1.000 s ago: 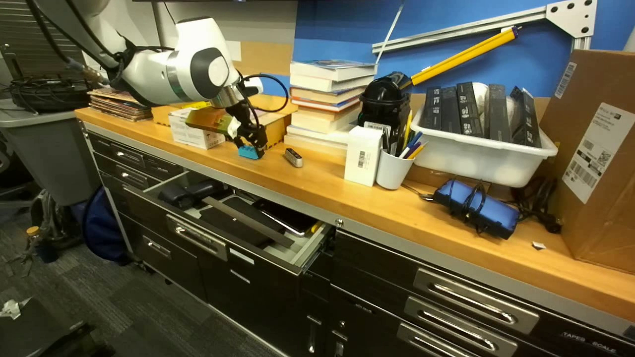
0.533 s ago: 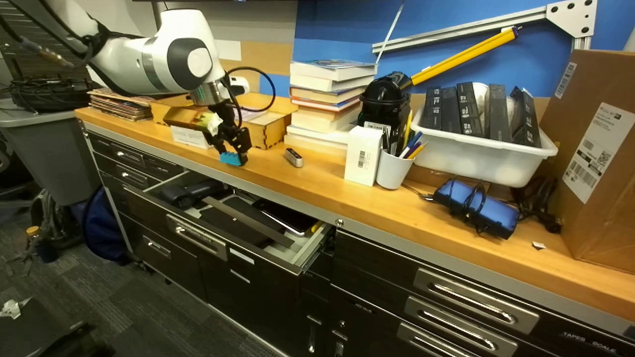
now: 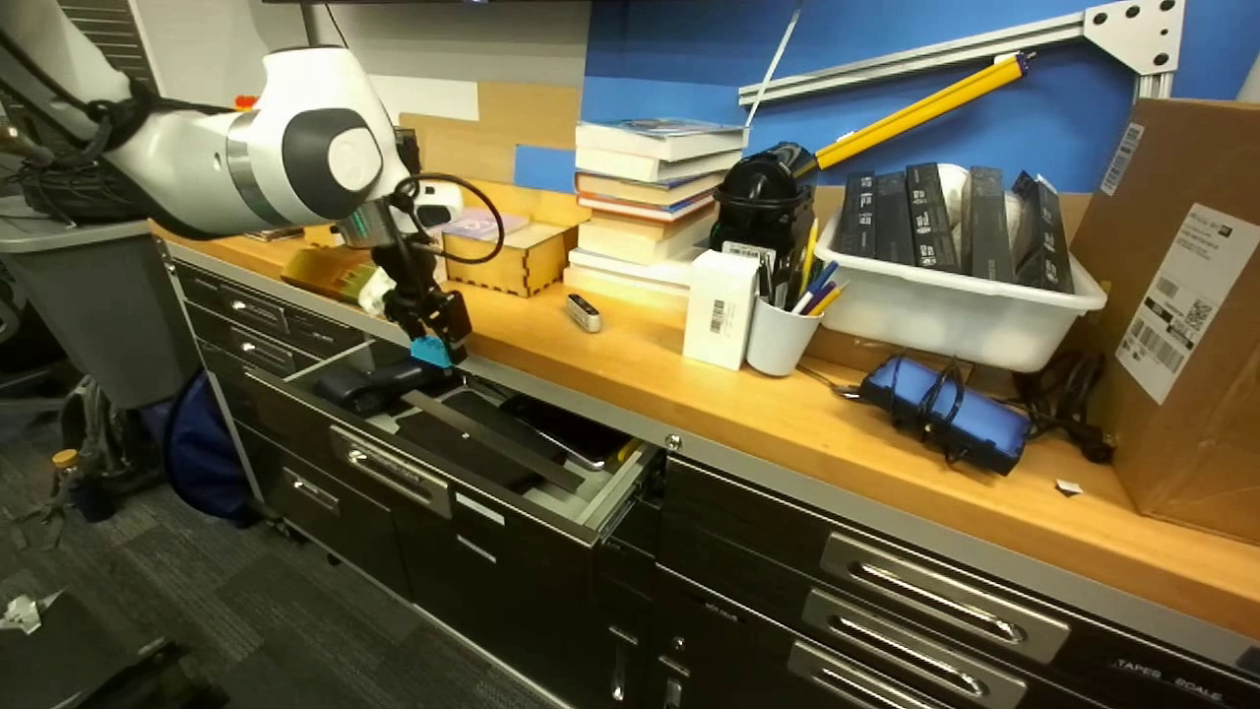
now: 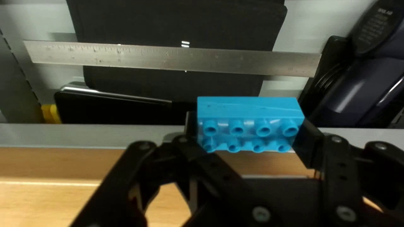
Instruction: Put the blue object inside the drawer then close the drawer.
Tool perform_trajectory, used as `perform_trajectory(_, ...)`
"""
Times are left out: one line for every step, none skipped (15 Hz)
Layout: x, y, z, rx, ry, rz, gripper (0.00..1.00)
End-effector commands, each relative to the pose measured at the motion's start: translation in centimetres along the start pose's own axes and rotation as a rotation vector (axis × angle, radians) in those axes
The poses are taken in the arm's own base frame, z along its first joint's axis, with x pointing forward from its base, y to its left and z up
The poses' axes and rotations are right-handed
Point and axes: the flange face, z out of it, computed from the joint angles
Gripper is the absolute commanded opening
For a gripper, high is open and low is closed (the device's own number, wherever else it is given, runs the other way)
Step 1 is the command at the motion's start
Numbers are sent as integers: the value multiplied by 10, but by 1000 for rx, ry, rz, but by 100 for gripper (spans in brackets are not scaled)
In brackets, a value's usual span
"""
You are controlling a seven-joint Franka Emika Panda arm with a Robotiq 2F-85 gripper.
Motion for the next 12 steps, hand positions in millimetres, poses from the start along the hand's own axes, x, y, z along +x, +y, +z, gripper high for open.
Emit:
perform_trajectory(-6, 0, 18, -24, 32, 39, 45)
perform_trajectory(-7, 2, 24, -35, 26, 49, 45)
perform_trajectory(-7, 4, 31, -40, 26, 63, 45)
perform_trajectory(-6, 6, 37, -49, 28, 76, 45)
perform_trajectory(-4, 8, 44, -70, 28, 86, 45)
perform_trajectory(-3, 9, 54, -63, 20, 98, 45)
perform_trajectory(-3, 10, 63, -68, 14, 112, 45)
perform_trajectory(-2, 10, 71, -61, 6, 129, 45)
perform_trajectory(-2, 11, 77, -58, 3, 142, 45)
perform_trajectory(-1, 11, 81, -52, -4, 153, 75)
perform_trajectory(-1, 10, 82, -45, -2, 157, 94)
perform_trajectory(-2, 10, 79, -38, 5, 157, 96)
